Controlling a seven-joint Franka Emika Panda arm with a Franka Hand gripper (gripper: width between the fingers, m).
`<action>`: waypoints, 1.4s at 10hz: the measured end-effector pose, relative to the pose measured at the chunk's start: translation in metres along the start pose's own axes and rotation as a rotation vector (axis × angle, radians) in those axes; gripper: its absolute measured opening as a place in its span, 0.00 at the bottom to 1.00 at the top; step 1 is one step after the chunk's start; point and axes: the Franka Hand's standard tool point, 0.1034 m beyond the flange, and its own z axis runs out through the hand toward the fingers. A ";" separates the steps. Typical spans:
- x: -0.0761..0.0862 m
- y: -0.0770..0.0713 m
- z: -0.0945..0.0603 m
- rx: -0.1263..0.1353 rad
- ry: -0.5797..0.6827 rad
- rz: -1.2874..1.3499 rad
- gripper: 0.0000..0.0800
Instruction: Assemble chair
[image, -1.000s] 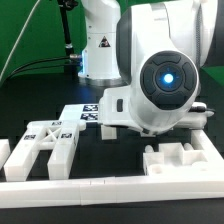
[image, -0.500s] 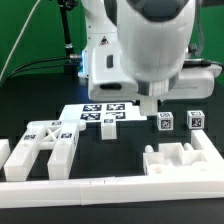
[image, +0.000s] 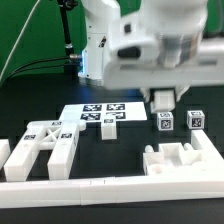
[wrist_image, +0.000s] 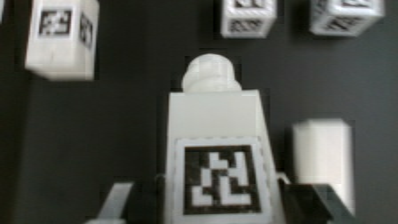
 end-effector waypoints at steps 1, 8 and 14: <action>0.019 0.000 -0.024 0.009 0.125 -0.020 0.36; 0.035 -0.018 -0.020 -0.003 0.680 -0.050 0.36; 0.056 -0.026 -0.014 -0.018 0.990 -0.138 0.36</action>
Offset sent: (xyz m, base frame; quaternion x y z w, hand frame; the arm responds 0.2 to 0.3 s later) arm 0.0000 0.0000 0.0000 0.0000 0.1938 0.0000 0.9810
